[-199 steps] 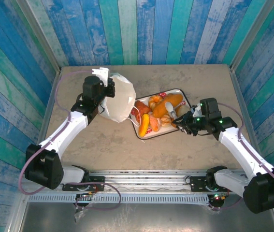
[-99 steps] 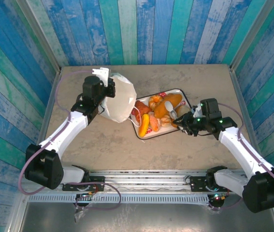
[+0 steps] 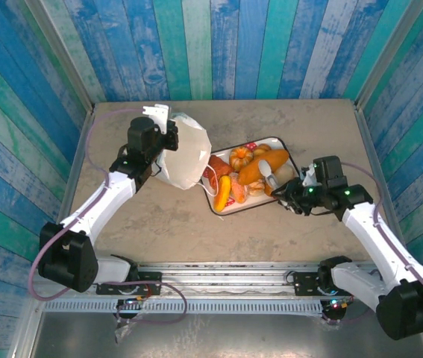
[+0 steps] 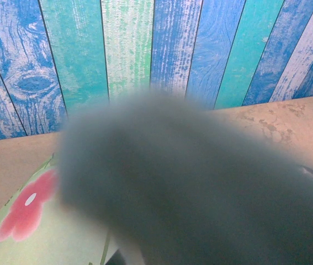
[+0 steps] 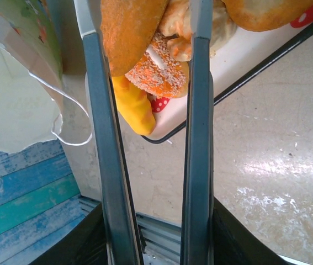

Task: Take the fake bread out of the paper bag

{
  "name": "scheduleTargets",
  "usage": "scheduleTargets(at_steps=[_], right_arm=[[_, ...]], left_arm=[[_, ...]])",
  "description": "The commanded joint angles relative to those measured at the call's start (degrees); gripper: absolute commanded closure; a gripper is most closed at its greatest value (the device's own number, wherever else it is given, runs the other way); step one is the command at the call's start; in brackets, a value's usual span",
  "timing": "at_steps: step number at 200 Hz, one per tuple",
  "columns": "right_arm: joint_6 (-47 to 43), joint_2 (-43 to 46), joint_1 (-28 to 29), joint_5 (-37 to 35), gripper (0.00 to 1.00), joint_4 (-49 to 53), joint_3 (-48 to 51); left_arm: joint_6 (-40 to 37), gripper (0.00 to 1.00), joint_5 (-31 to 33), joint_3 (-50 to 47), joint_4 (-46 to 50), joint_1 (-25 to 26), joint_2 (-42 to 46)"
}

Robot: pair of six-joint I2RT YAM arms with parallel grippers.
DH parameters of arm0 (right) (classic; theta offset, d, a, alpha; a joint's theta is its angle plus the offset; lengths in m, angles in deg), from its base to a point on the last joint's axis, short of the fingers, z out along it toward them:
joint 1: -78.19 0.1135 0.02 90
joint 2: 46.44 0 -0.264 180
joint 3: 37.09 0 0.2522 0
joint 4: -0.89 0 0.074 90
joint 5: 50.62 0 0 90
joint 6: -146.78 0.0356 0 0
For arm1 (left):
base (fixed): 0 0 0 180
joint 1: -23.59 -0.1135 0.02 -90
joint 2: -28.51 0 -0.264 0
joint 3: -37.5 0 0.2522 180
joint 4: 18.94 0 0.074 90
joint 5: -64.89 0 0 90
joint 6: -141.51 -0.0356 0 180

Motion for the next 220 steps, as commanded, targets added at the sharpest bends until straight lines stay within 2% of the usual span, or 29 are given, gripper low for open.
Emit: scheduleTargets(at_steps=[1,72,88,104,122,185,220], right_arm=[[-1.88,1.25,-0.51,-2.03,0.59,4.16,-1.40],[-4.98,1.33,-0.53,-4.39,0.57,8.37,-3.23],[-6.71,0.16,-0.51,-5.02,0.60,8.81,-4.92],[-8.57,-1.67,-0.53,-5.34,0.70,8.70,-6.13],[-10.96,-3.80,-0.53,-5.82,0.74,8.69,-7.02],[-18.29,-6.93,-0.53,-4.37,0.78,7.64,-7.03],[-16.29,-6.15,-0.53,-5.79,0.76,9.10,-5.85]], left_arm=[[0.58,1.00,-0.80,0.09,-1.94,0.11,0.05],[0.93,1.00,-1.66,0.02,-2.29,0.09,0.18],[1.10,1.00,-1.70,0.02,-2.32,0.10,-0.03],[1.20,1.00,-1.74,-0.08,-2.39,0.06,-0.21],[1.22,1.00,-1.66,-0.26,-2.50,0.07,0.01],[1.22,1.00,-1.22,-0.44,-2.64,0.09,-0.19],[1.38,1.00,-1.47,-0.26,-2.55,0.06,-0.05]])
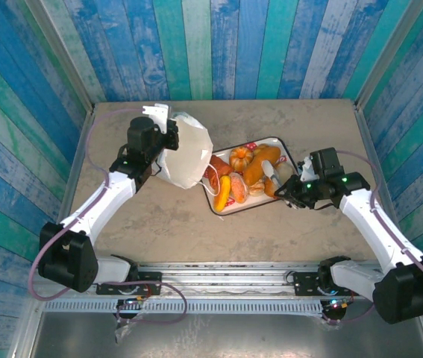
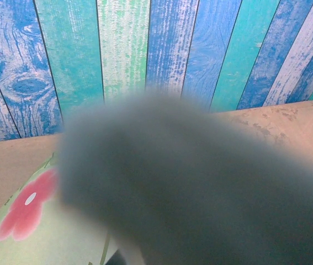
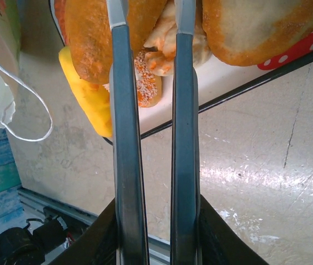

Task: Take the fake bread out of the paper bag

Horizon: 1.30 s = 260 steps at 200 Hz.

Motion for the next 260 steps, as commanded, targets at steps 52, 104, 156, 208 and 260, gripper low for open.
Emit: scheduleTargets(at_steps=[52,104,156,208,260], right_arm=[[0.95,3.82,-0.29,-5.89,0.70,7.63,-2.38],[0.87,5.12,-0.33,-9.75,0.65,11.13,-4.92],[0.26,5.17,-0.33,-10.95,0.65,12.45,-6.98],[-0.33,4.46,-0.33,-10.78,0.65,12.92,-8.25],[-1.23,5.53,-0.33,-13.40,0.65,14.32,-11.42]], left_arm=[[0.28,1.00,-0.49,-0.04,-1.58,0.11,0.11],[0.32,1.00,-0.63,0.04,-1.75,0.08,-0.29],[0.32,1.00,-0.61,0.22,-1.75,0.10,-0.13],[0.15,1.00,-0.58,0.04,-1.73,0.07,-0.25],[-0.20,1.00,0.27,1.16,-0.66,0.04,0.22]])
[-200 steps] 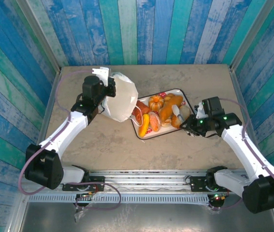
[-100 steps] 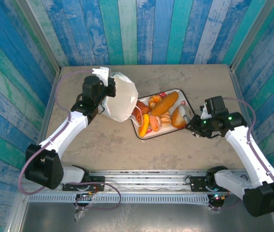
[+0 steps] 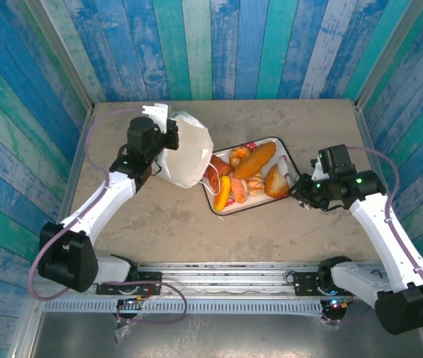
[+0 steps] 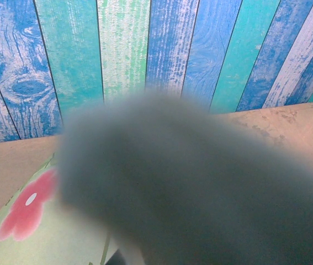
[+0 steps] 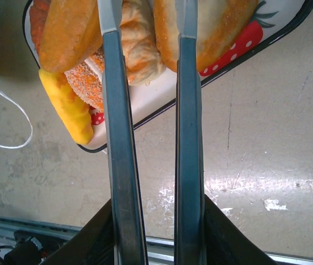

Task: Take the fake bread out of the paper bag

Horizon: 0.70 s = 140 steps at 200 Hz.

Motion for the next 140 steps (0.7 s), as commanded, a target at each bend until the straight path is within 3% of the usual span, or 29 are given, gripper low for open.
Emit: scheduleTargets(at_steps=[1,64,110,140], right_arm=[[-1.36,1.18,-0.29,-2.74,0.65,0.95,-2.95],[-2.11,5.20,-0.47,-11.81,0.66,2.05,-5.48],[-3.15,6.59,-0.49,-14.43,0.66,2.36,-6.73],[-3.64,7.50,-0.51,-15.49,0.65,2.92,-7.18]], left_arm=[[-0.38,1.00,0.28,1.22,-0.28,0.03,0.23],[3.73,1.00,3.68,10.43,6.99,0.02,1.28],[13.89,1.00,8.10,17.72,15.23,-1.57,0.51],[25.40,1.00,-0.51,17.06,14.46,-8.12,1.08]])
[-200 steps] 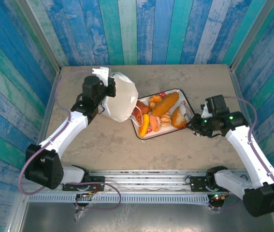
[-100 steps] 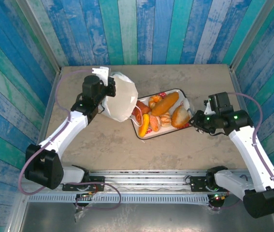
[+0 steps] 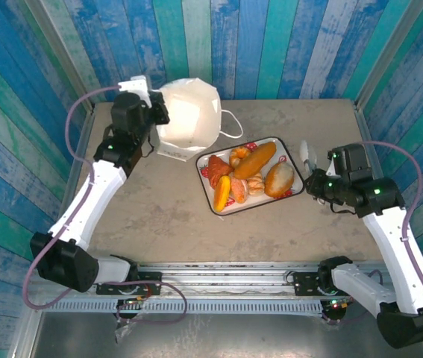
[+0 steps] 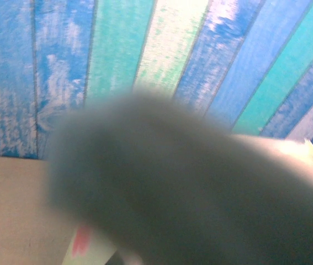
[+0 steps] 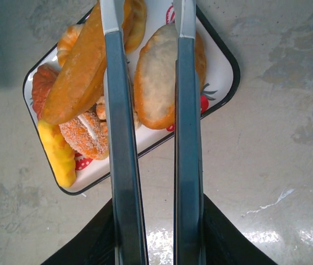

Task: Take the fake bread out of the paper bag

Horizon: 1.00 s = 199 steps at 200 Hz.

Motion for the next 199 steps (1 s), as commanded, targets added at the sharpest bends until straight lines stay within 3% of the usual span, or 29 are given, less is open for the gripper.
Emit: scheduleTargets(at_steps=[1,45,100,199], right_arm=[[-1.26,1.43,-0.25,-2.47,0.65,0.43,-1.90],[-2.12,2.45,-0.27,-3.99,0.65,0.72,-1.42],[-2.34,3.49,-0.27,-5.74,0.65,0.35,-0.66],[-4.01,1.97,-0.35,-7.55,0.64,-1.63,-0.71]], left_arm=[[11.62,1.00,-4.99,-0.28,1.89,-4.84,1.09],[21.67,1.00,-13.92,-1.63,0.00,-10.30,0.83],[32.65,1.00,-19.42,-2.50,-1.89,-15.34,-1.63],[35.64,1.00,-20.03,-4.30,-4.68,-17.81,-9.96]])
